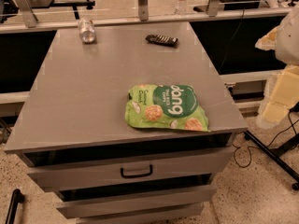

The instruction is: Move rxbar chocolate near green rice chip bag

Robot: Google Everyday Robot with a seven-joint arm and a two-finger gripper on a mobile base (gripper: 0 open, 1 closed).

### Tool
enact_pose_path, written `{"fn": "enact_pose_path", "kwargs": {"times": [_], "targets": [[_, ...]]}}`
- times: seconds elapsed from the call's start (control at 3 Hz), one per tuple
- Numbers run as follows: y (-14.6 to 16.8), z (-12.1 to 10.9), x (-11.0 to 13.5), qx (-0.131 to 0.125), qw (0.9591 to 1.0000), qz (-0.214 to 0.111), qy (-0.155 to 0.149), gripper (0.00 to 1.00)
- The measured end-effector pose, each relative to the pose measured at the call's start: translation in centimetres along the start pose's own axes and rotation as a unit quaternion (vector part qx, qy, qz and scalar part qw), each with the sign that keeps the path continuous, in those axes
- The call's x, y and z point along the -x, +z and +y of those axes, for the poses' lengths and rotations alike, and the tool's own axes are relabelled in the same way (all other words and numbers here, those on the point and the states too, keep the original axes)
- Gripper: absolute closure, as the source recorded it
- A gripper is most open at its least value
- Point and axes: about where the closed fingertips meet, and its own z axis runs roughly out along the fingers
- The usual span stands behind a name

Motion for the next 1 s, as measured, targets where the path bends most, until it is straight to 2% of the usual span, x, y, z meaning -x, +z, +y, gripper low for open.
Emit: {"fn": "enact_pose_path", "kwargs": {"times": [0.33, 0.67, 1.0], "targets": [[-0.1, -0.4, 0.1, -0.005, 1.0, -0.003, -0.003, 0.0], [0.7, -3.3, 0.3, -0.011, 0.9997, -0.014, -0.019, 0.0], [3.9, -9.8, 1.2, -0.008, 0.9974, -0.046, -0.055, 0.0]]}}
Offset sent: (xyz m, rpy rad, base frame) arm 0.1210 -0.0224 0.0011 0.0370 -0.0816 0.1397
